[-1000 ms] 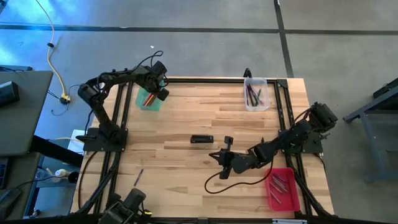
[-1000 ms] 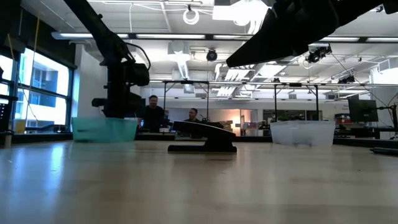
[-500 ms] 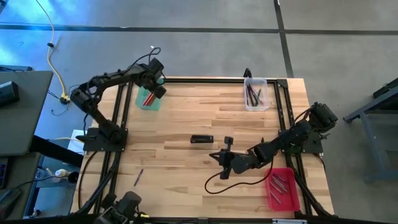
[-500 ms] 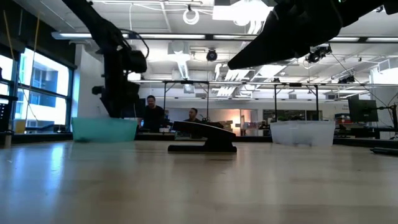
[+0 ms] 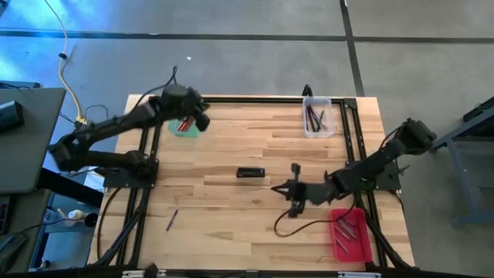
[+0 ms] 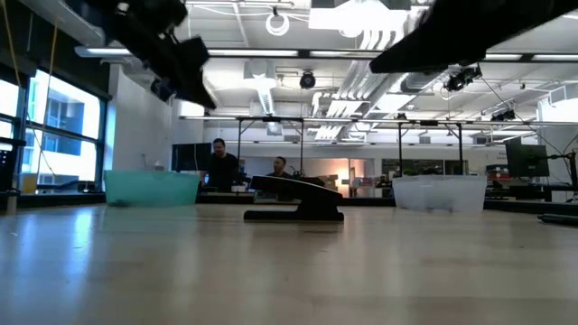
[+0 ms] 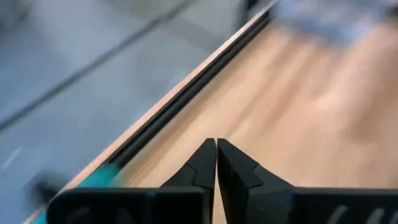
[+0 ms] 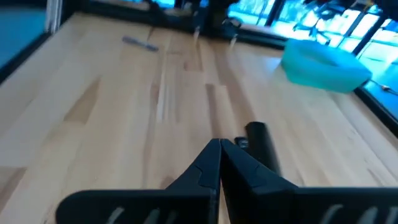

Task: Sort crayons/erasers/pens/pencils in bins
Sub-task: Put the black pen into the transparent bin

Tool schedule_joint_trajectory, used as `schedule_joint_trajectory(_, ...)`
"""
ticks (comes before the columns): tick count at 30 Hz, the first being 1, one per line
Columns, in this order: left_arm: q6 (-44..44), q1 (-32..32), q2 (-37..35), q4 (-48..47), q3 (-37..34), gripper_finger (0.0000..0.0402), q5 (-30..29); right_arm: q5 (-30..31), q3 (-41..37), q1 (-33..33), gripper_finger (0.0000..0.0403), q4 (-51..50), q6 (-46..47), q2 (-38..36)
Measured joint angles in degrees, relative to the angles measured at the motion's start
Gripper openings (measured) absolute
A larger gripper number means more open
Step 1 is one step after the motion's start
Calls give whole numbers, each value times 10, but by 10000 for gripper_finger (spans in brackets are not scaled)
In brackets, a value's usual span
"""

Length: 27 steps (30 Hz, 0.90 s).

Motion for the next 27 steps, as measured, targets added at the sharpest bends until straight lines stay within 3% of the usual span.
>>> schedule_joint_trajectory(5, -24, -115, -90, 246, -137, 2, 36, 3, -100, -15, 0, 79, 29, -78)
schedule_joint_trajectory(11, -30, -238, -115, 532, -277, 0, 65, 4, -144, -15, 0, 21, 100, -193)
schedule_joint_trajectory(17, -30, -320, -99, 672, -347, 0, 103, 34, -100, -10, 0, -240, 227, -280)
schedule_joint_trajectory(21, -28, -361, -93, 694, -368, 0, 104, 43, -47, -16, 0, -468, 390, -288)
schedule_joint_trajectory(23, -21, -376, -90, 701, -369, 0, 104, 24, -25, -19, 0, -574, 492, -281)
schedule_joint_trajectory(27, -5, -391, -88, 711, -370, 0, 100, -81, -11, -19, 0, -729, 675, -268)
